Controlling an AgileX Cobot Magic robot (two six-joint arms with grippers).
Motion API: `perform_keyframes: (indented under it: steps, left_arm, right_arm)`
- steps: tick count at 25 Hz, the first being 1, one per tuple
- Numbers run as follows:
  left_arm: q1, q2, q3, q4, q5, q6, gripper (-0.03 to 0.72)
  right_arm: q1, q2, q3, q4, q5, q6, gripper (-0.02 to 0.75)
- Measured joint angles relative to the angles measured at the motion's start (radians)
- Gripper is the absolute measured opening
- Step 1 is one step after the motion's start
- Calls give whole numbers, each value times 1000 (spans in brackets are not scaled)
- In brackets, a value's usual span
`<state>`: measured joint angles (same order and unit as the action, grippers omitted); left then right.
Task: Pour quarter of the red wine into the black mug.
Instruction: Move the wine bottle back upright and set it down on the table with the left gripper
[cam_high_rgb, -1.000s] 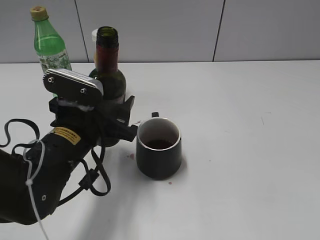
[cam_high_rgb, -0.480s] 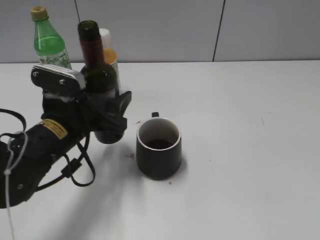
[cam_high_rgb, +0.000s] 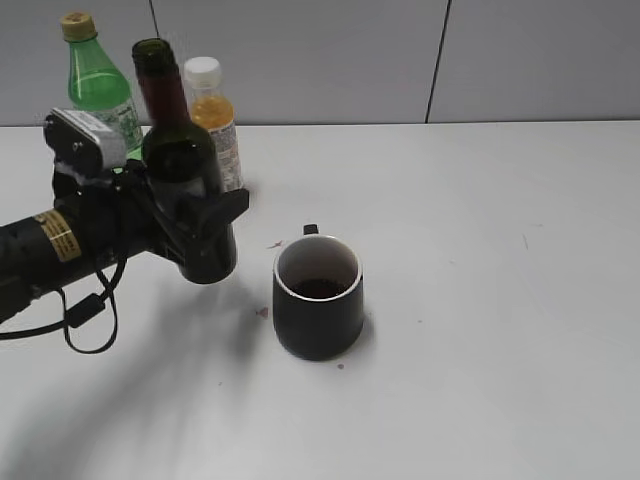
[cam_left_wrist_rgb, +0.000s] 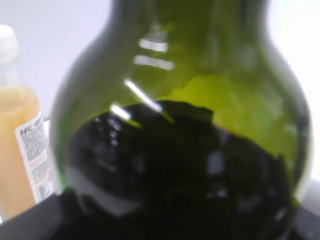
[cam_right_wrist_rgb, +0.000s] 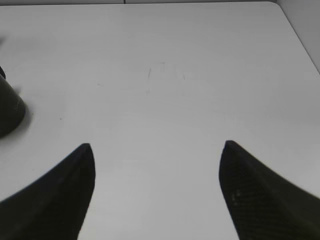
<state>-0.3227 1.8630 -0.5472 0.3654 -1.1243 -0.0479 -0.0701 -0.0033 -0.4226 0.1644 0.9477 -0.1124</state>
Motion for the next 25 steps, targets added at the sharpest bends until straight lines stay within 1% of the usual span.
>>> perform_keyframes:
  steps: [1,3,7,12,16,20,25]
  left_arm:
    - [17,7,-16,33,1,-7,538]
    - [29,21,-54,82,6,-13,538]
    - [29,72,-146,118,8,-15,538]
    - [16,169,-281,118,33,-16,538]
    - [-17,232,-390,115,92,-18,538]
    - [-50,278,-458,89,122,-18,538]
    - [-74,314,-501,61,125,-18,538]
  right_arm:
    - [0,0,0,0,0,0,586]
    - [0,0,0,0,0,0,586]
    - [0,0,0,0,0,0,586]
    - [0,0,0,0,0,0,586]
    - [0,0,0,0,0,0,586]
    - [0,0,0,0,0,0,586]
    - [0,0,0,0,0,0,586]
